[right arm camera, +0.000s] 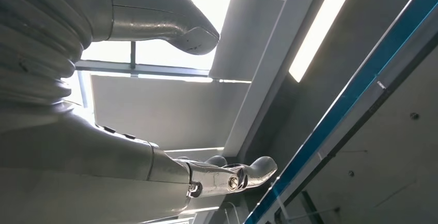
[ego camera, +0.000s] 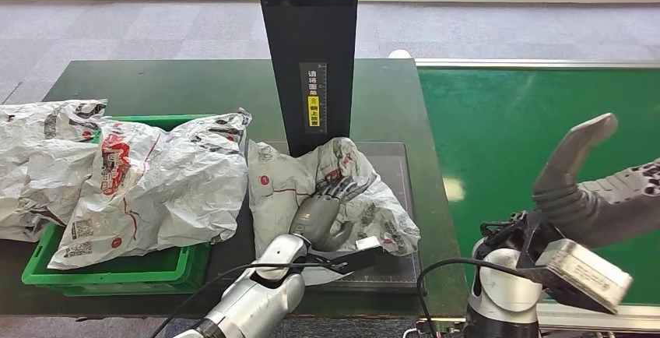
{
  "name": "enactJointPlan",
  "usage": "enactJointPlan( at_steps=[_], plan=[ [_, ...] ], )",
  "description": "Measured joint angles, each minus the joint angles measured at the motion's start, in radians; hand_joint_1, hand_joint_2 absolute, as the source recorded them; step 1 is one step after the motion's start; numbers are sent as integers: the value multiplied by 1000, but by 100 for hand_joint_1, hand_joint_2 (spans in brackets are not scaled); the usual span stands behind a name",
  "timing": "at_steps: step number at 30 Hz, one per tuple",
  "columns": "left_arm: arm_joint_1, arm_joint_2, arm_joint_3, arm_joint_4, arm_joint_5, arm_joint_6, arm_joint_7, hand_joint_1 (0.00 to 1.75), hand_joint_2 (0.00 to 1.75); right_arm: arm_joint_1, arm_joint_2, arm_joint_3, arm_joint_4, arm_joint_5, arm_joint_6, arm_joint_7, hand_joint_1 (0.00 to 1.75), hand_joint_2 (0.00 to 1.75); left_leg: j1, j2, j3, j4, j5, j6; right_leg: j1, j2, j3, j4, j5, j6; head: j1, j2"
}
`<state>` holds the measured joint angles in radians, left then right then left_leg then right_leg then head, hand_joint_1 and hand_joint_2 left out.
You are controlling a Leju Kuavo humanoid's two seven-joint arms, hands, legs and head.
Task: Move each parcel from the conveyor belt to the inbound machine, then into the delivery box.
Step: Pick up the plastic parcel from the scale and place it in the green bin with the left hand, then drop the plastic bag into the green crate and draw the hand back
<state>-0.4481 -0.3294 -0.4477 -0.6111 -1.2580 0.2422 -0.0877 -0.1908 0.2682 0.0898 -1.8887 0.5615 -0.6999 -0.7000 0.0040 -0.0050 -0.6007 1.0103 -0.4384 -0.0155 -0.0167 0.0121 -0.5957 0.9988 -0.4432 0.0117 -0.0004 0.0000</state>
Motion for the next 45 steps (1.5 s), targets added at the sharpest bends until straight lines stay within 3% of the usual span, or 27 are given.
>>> enactJointPlan(
  at_steps=[8,20,23,26,29,31,38,45],
  plan=[
    [-24,-2,-69,77,-79,-26,20,175,175,1,0,-2,0,-27,0,1,0,175,0,-1,3,0,0,0,0,-1,4,0,-1,0,0,0],
    [-39,-6,-80,100,-83,-13,25,175,175,2,0,-2,0,-31,0,1,0,175,0,-1,7,0,0,0,0,-1,9,0,-1,0,0,0],
    [-32,-6,-80,94,-96,51,24,175,175,2,0,-2,0,-31,0,1,0,175,0,-1,8,0,0,0,0,-1,9,0,-1,0,0,0],
    [-11,-5,-79,51,-131,233,48,175,175,5,-1,-2,0,-28,0,1,0,175,0,-1,7,0,0,0,0,-1,7,0,0,0,0,0],
    [12,-3,-70,-59,-191,410,95,175,175,23,-4,-2,-3,-26,0,1,0,175,0,-1,5,0,0,0,0,-1,7,0,0,0,0,0],
    [42,2,-56,-190,-241,449,120,175,175,31,-6,-3,-5,-26,0,1,0,175,0,-1,4,0,0,0,0,-1,5,0,0,0,0,0],
    [139,36,16,-689,-268,462,117,175,175,32,-6,-3,-5,-31,0,1,0,175,0,0,3,-1,-1,0,0,0,3,0,-1,0,0,0],
    [203,49,104,-1007,-266,462,32,175,175,32,-6,-3,-4,-36,1,1,0,175,0,0,2,-1,-1,0,0,-1,3,0,-1,-1,0,0]
  ],
)
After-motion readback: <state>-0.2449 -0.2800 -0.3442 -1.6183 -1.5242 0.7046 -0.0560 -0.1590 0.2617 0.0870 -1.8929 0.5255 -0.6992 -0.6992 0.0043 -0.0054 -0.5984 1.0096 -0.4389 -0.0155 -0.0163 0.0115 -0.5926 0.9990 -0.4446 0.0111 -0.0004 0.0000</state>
